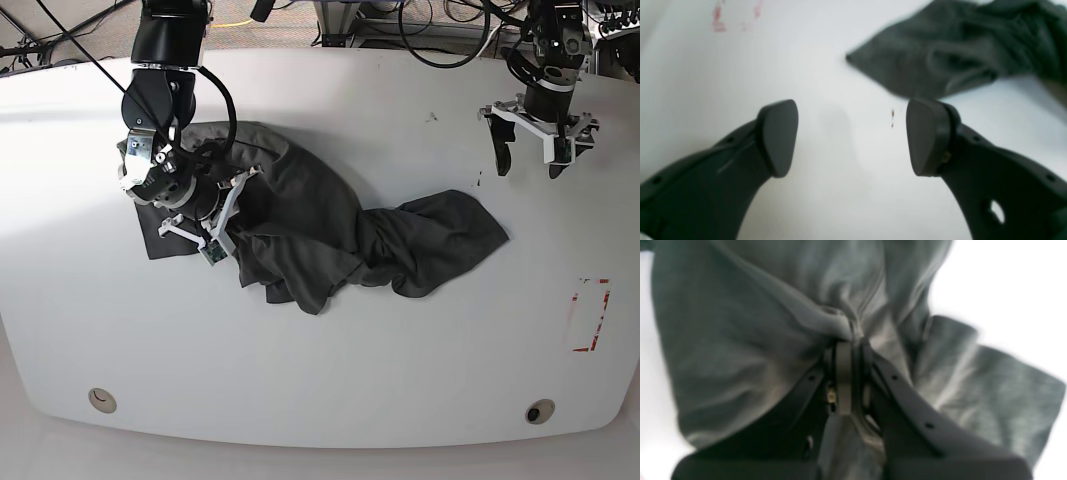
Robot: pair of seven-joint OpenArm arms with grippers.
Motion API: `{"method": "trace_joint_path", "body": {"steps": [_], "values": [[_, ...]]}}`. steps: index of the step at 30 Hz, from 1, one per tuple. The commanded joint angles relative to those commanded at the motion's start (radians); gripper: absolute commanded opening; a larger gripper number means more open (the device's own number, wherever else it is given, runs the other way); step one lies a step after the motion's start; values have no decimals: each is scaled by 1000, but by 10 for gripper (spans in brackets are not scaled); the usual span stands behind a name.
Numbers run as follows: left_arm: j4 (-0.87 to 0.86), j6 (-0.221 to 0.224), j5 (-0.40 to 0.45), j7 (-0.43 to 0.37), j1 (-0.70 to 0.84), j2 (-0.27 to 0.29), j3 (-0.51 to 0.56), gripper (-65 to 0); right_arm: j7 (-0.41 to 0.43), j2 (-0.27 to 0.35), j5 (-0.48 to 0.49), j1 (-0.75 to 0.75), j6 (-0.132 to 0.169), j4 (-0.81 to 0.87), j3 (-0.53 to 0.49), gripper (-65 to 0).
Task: Fold the T-shirt properly
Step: 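Lower the left gripper onto the T-shirt's twisted end and grasp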
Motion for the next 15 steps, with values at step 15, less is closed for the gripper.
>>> {"method": "trace_joint_path", "body": {"steps": [15], "values": [[-316, 0, -3, 242, -387, 20, -2, -178, -35, 11, 8, -135, 0, 213, 49, -650]]}}
